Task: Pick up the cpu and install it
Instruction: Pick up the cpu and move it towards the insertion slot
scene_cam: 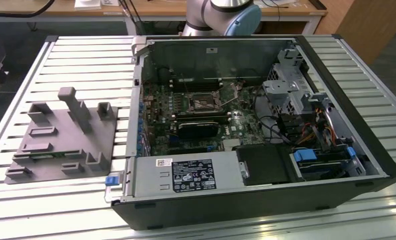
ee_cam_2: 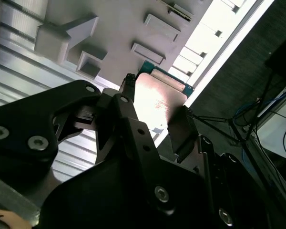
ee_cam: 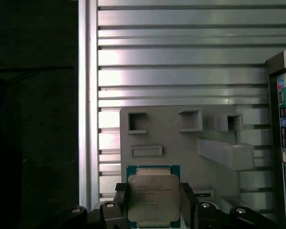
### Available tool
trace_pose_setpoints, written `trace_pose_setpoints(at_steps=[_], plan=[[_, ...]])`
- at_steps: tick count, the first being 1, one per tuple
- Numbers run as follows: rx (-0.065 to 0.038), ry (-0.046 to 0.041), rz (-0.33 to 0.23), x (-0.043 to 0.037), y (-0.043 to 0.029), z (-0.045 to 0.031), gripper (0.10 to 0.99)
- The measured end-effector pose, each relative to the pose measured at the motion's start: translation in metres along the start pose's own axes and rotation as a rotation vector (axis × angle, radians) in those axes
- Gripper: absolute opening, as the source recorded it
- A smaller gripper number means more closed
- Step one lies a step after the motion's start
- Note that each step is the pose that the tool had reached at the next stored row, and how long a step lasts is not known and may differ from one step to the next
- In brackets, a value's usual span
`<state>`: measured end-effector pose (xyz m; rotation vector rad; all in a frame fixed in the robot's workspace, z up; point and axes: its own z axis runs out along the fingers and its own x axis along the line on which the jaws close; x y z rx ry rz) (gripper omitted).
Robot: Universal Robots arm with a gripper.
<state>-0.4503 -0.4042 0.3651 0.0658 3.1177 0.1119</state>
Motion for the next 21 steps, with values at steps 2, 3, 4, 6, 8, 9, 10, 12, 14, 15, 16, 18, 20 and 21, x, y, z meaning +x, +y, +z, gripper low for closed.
trace_pose_setpoints(at_steps=[2,3,4,6,8,9,10,12,14,15,16,18,20,21], plan=[[0.000,0.0001,0.000,-0.0001,0.0003,-0.0032,0.529],[0.000,0.0001,0.000,-0.0001,0.0004,-0.0048,0.529],[0.000,0.0001,0.000,-0.0001,0.0006,-0.0067,0.529],[0.000,0.0001,0.000,-0.0002,0.0009,-0.0097,0.529],[0.000,0.0000,0.000,-0.0002,0.0013,-0.0128,0.529],[0.000,0.0000,0.000,-0.0003,0.0015,-0.0145,0.529],[0.000,0.0000,0.000,-0.0003,0.0018,-0.0164,0.529],[0.000,0.0000,0.000,-0.0004,0.0023,-0.0204,0.529],[0.000,0.0000,0.000,-0.0005,0.0029,-0.0249,0.529],[0.000,0.0000,0.000,-0.0005,0.0031,-0.0269,0.529],[0.000,0.0001,0.000,-0.0005,0.0032,-0.0286,0.529],[0.004,-0.0003,0.000,-0.0007,0.0037,-0.0306,0.529],[0.016,-0.0005,0.000,-0.0011,0.0040,-0.0321,0.529],[0.019,-0.0005,0.000,-0.0013,0.0042,-0.0334,0.529]])
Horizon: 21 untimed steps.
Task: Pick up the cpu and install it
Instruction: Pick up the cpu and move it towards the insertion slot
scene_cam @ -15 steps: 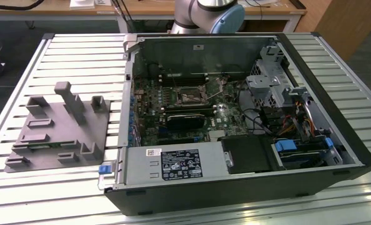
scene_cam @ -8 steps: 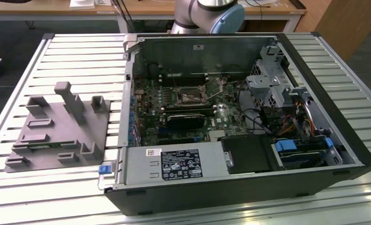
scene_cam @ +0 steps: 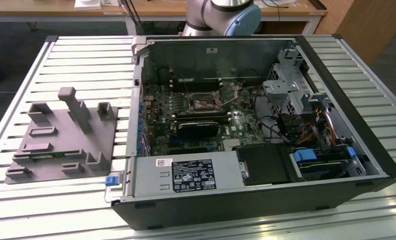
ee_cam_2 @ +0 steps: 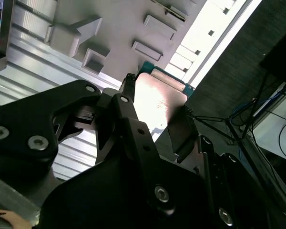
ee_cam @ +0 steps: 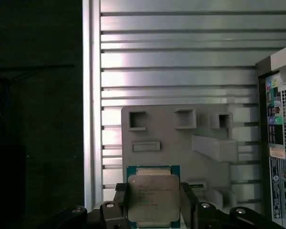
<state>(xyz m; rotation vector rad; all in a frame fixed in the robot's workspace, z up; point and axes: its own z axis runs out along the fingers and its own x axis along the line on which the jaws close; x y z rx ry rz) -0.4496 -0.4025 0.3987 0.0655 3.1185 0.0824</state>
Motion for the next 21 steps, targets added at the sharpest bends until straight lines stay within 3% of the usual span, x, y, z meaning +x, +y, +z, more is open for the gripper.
trace_pose_setpoints(at_steps=[4,9,21], plan=[[0.001,-0.0004,0.000,-0.0002,0.0005,-0.0060,0.529],[0.001,-0.0003,0.000,-0.0020,0.0006,-0.0066,0.529],[0.002,-0.0002,0.000,-0.0200,0.0014,-0.0060,0.529]])
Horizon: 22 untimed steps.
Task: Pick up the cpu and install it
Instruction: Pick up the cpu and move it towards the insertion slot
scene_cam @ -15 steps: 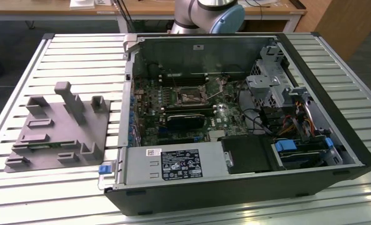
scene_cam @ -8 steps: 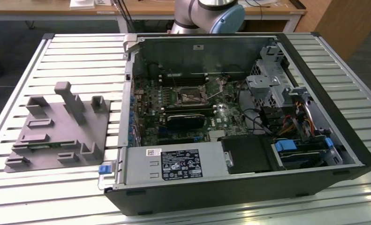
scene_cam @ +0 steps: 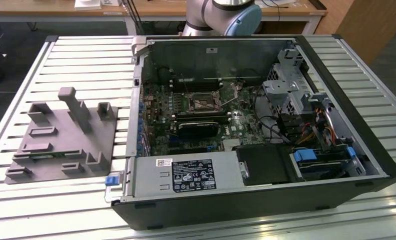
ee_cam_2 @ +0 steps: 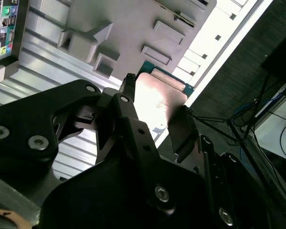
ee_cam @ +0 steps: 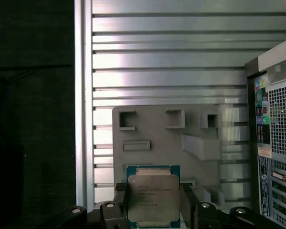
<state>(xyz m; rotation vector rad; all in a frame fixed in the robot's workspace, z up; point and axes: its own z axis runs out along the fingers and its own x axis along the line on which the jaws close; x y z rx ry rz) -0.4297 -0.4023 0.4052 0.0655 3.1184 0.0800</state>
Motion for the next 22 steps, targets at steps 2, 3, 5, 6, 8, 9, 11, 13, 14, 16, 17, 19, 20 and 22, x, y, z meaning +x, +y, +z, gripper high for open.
trace_pose_setpoints(at_steps=[2,3,5,6,8,9,11,13,14,16,17,19,20,22], plan=[[0.000,-0.0001,0.000,-0.0035,0.0002,0.0002,0.529],[0.000,-0.0001,0.000,-0.0051,0.0002,0.0002,0.529],[0.000,-0.0001,0.000,-0.0081,0.0003,0.0003,0.529],[0.000,-0.0001,0.000,-0.0098,0.0004,0.0003,0.529],[0.000,-0.0001,0.000,-0.0128,0.0005,0.0004,0.529],[0.000,0.0000,0.000,-0.0142,0.0006,0.0004,0.529],[0.000,-0.0001,0.000,-0.0168,0.0007,0.0006,0.529],[0.000,-0.0001,0.000,-0.0191,0.0008,0.0006,0.529],[0.000,-0.0001,0.000,-0.0203,0.0008,0.0007,0.529],[0.000,-0.0001,0.000,-0.0230,0.0009,0.0007,0.529],[0.000,-0.0001,0.000,-0.0243,0.0010,0.0007,0.529],[0.000,-0.0001,0.000,-0.0268,0.0011,0.0008,0.529],[0.000,-0.0001,0.000,-0.0279,0.0011,0.0008,0.529],[0.000,-0.0001,0.000,-0.0303,0.0012,0.0009,0.529]])
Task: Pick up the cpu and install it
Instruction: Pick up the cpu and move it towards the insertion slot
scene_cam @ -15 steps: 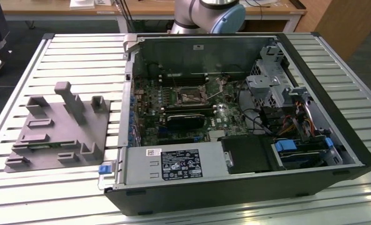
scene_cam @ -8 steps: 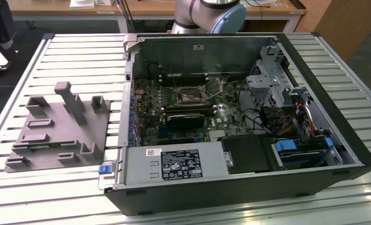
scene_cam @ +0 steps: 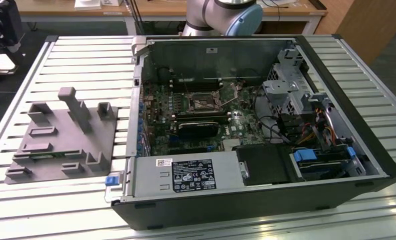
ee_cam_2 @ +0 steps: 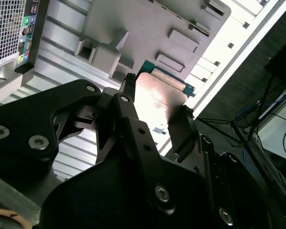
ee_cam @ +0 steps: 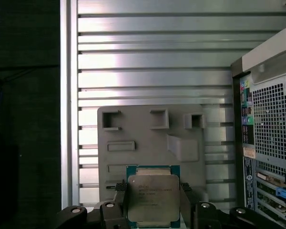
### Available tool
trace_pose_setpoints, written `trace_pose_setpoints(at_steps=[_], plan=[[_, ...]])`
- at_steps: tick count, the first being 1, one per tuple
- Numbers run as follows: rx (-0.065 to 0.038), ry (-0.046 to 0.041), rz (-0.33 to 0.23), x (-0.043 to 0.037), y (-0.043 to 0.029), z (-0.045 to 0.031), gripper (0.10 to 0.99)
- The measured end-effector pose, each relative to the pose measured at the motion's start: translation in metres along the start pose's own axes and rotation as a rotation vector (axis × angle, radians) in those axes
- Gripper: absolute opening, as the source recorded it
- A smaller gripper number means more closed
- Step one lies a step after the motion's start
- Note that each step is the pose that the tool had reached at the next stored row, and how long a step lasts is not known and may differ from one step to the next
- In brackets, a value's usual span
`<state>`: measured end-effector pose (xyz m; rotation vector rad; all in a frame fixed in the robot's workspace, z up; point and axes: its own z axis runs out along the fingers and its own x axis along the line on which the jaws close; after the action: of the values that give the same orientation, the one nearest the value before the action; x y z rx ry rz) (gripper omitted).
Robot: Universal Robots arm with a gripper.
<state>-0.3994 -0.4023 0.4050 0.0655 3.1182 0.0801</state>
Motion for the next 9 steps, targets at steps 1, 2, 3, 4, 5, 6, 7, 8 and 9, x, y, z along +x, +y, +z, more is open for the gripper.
trace_pose_setpoints(at_steps=[1,2,3,4,5,6,7,8,9], plan=[[0.000,0.0000,0.000,-0.0011,0.0001,0.0000,0.529],[0.000,0.0001,0.000,-0.0022,0.0001,0.0000,0.529],[0.000,0.0000,0.000,-0.0032,0.0001,0.0001,0.529],[0.000,0.0000,0.000,-0.0043,0.0002,0.0001,0.529],[0.000,0.0000,0.000,-0.0054,0.0002,0.0001,0.529],[0.000,0.0000,0.000,-0.0065,0.0003,0.0001,0.529],[0.000,0.0000,0.000,-0.0077,0.0003,0.0002,0.529],[0.000,0.0000,0.000,-0.0088,0.0004,0.0002,0.529],[0.000,0.0000,0.000,-0.0099,0.0004,0.0002,0.529]])
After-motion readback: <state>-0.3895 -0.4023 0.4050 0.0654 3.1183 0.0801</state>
